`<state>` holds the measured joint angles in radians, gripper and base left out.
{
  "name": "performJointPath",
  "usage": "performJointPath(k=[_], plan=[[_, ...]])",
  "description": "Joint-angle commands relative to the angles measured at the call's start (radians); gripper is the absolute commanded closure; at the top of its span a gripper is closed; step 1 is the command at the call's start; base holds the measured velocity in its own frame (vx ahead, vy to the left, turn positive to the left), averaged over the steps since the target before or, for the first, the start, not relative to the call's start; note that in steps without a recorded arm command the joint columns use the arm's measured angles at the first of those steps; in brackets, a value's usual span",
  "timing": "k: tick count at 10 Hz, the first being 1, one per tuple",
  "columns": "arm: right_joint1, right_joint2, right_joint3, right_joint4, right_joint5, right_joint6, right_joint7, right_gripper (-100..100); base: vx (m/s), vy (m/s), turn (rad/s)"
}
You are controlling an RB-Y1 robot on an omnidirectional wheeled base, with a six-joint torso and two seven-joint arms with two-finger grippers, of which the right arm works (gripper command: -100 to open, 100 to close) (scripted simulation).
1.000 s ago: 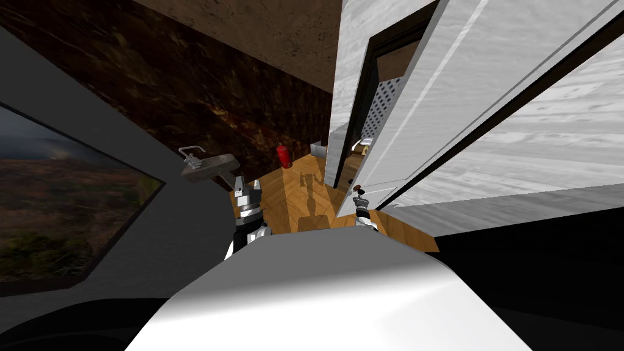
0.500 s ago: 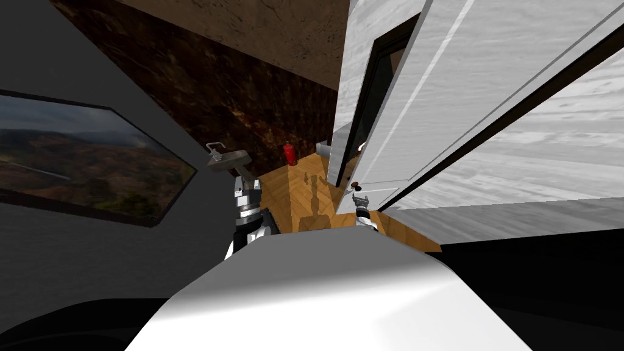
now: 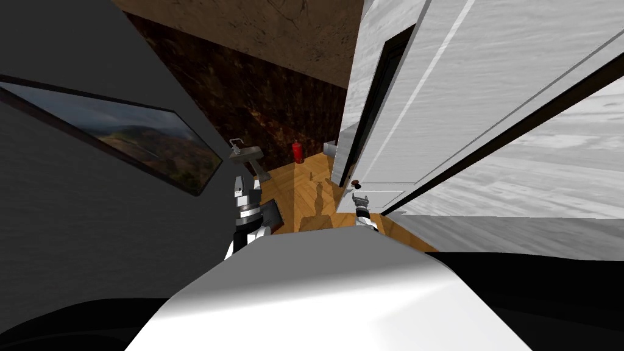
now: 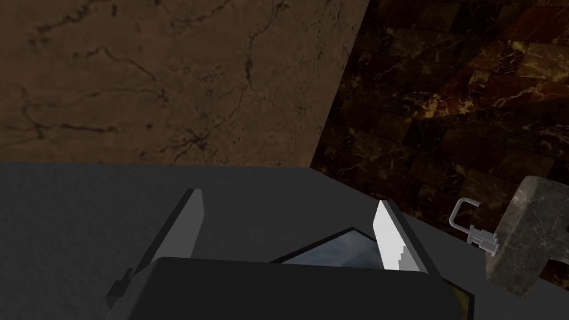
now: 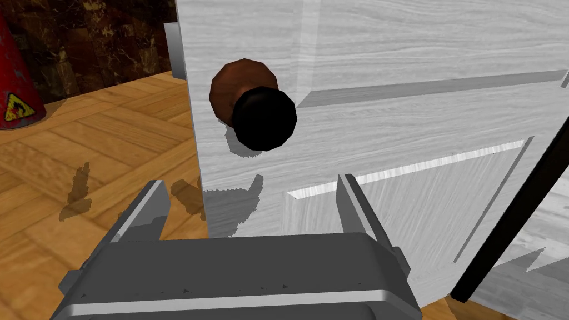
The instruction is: Pull the door open
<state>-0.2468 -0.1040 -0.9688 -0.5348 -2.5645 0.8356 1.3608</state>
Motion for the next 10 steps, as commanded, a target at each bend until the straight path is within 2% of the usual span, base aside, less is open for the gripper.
performJointPath(k=[1,5,10], plan=[[0.000,0.000,0.002,-0.001,0.003,0.001,-0.002,-100,-0.189,-0.096,0.314],[-0.001,-0.002,0.007,0.000,0.012,0.005,-0.009,-100,-0.174,-0.094,0.271],[-0.002,-0.005,0.015,0.002,0.026,0.010,-0.018,-100,-0.183,-0.083,0.220]])
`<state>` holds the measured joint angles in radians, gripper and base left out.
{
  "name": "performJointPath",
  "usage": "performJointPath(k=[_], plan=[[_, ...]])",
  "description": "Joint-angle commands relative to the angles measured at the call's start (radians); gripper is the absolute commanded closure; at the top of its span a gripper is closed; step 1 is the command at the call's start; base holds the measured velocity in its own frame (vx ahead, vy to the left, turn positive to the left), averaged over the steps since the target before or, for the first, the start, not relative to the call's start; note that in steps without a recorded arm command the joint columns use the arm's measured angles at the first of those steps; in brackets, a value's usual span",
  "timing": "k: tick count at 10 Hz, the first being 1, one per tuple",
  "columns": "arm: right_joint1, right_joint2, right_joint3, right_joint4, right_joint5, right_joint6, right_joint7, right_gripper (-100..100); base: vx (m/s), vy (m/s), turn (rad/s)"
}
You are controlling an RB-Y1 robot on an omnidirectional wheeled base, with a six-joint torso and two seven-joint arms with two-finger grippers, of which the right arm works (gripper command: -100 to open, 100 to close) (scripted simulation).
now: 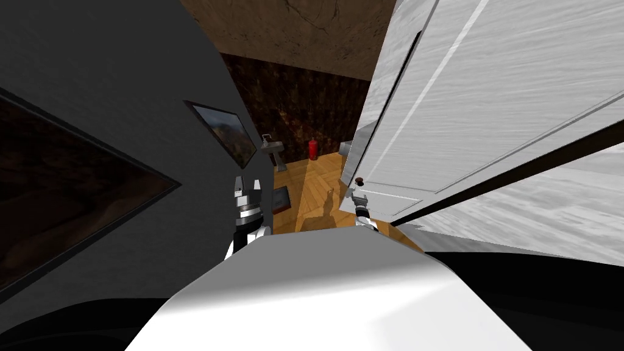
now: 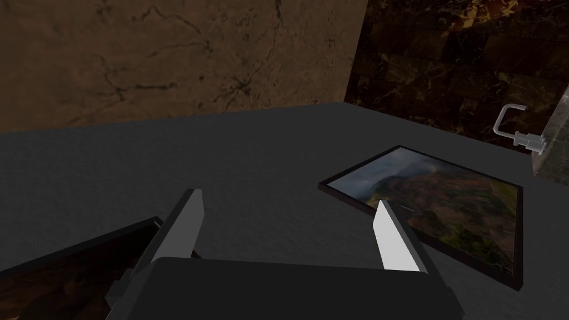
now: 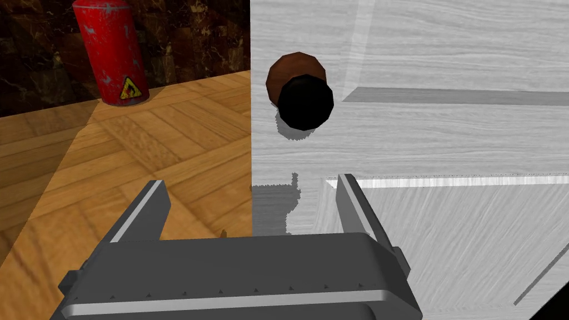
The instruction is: Pull the door open
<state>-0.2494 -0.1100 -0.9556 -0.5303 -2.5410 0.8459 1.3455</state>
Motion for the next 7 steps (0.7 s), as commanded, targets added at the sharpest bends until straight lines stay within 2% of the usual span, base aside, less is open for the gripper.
performJointPath(k=[1,3,7], plan=[[0.000,0.000,0.004,-0.001,0.007,0.002,-0.005,-100,-0.191,-0.076,0.229],[-0.001,-0.002,0.008,0.000,0.015,0.005,-0.011,-100,-0.188,-0.092,0.230],[-0.003,-0.005,0.021,0.003,0.036,0.014,-0.025,-100,-0.182,-0.060,0.165]])
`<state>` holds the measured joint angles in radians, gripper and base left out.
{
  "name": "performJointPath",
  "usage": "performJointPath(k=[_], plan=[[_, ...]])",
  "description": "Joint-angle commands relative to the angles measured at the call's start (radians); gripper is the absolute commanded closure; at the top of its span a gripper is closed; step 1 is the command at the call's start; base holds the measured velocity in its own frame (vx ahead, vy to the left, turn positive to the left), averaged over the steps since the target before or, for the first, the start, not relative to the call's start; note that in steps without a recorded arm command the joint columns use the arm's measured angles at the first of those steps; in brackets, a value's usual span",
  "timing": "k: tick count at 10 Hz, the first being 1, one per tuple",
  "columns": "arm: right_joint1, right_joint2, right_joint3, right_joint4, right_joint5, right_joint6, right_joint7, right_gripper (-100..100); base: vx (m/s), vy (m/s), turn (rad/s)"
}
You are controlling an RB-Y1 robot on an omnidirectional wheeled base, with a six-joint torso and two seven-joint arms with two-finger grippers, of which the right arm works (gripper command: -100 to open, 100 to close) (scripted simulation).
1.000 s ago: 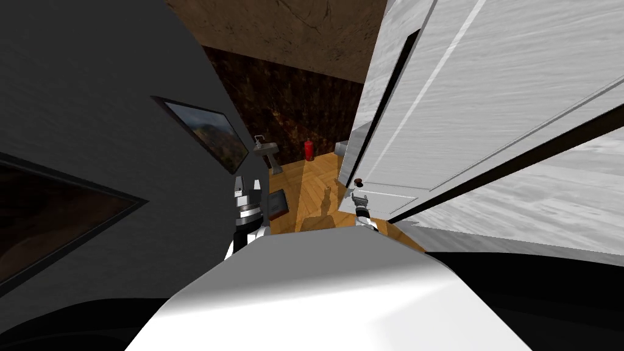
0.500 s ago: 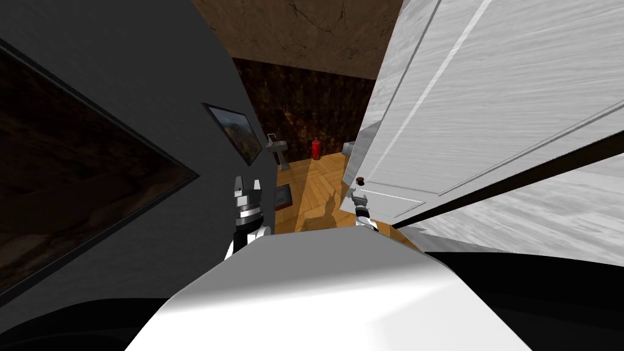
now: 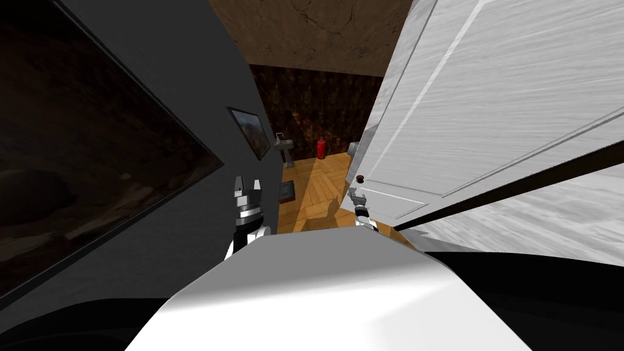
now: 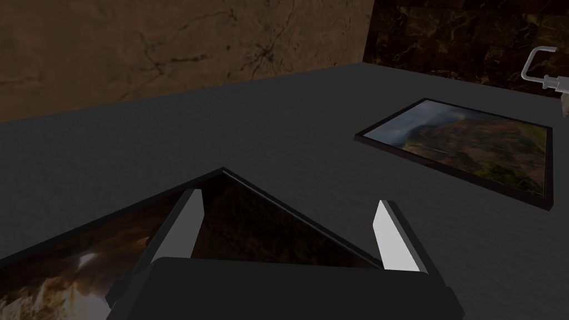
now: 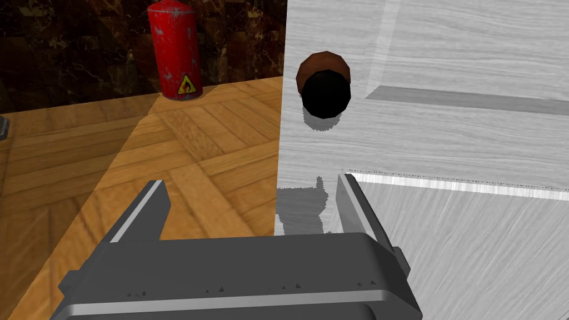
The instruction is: Pull the door open
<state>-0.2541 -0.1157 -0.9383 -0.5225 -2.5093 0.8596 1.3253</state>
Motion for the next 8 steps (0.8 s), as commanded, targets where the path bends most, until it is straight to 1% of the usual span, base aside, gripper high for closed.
performJointPath(k=[1,3,5,6,8], plan=[[0.001,0.000,0.007,-0.004,0.011,0.003,-0.010,-100,-0.188,-0.059,0.109],[-0.001,-0.001,0.017,-0.002,0.029,0.010,-0.021,-100,-0.187,-0.079,0.087],[-0.003,-0.002,0.030,0.002,0.052,0.019,-0.037,-100,-0.179,-0.109,0.012],[-0.005,-0.002,0.041,0.004,0.071,0.027,-0.050,-100,-0.178,-0.084,-0.134],[-0.008,0.000,0.057,0.009,0.100,0.039,-0.070,-100,-0.123,-0.083,-0.246]])
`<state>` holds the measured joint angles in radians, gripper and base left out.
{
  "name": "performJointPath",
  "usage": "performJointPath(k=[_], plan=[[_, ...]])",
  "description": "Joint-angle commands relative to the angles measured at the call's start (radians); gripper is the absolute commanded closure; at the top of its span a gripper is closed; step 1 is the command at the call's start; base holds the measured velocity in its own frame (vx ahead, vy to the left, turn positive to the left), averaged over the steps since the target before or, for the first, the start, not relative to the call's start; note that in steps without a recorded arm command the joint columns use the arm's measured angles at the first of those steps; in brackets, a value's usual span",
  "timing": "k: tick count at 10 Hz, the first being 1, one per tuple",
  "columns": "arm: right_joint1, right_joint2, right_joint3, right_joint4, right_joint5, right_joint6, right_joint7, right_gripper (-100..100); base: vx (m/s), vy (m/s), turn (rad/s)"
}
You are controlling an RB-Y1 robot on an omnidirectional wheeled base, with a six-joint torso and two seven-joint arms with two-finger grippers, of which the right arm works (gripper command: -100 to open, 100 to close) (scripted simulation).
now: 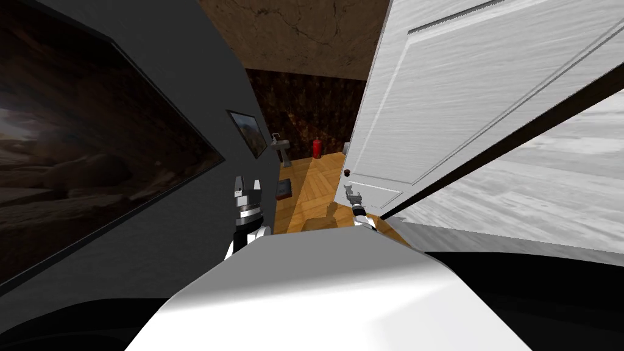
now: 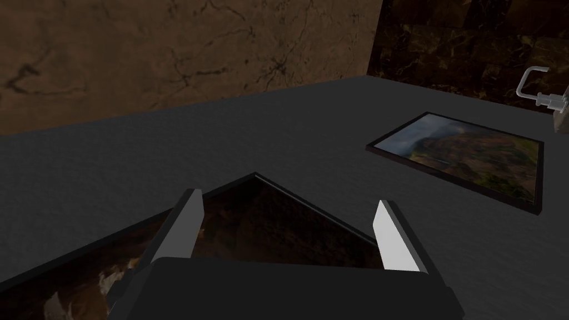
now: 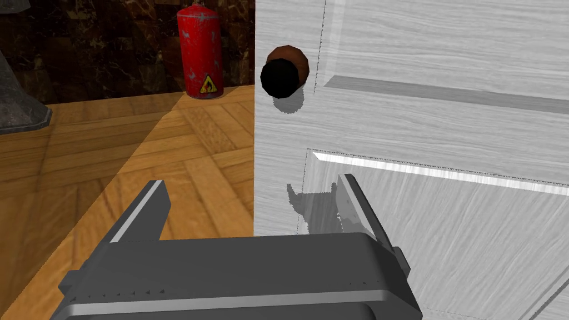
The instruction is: Pull the door open
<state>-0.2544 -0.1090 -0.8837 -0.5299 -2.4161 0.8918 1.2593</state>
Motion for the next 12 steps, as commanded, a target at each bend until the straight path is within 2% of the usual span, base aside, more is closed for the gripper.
performJointPath(k=[1,8,10,12], plan=[[-0.009,-0.005,0.010,0.018,0.020,0.012,-0.012,-100,-0.043,-0.058,-0.286],[-0.015,0.016,0.045,0.027,0.082,0.037,-0.054,-100,0.048,-0.018,-0.262],[-0.015,0.016,0.045,0.027,0.082,0.037,-0.054,-100,0.038,0.006,-0.032],[-0.016,0.026,0.052,0.029,0.095,0.043,-0.063,-100,0.085,0.030,-0.232]])
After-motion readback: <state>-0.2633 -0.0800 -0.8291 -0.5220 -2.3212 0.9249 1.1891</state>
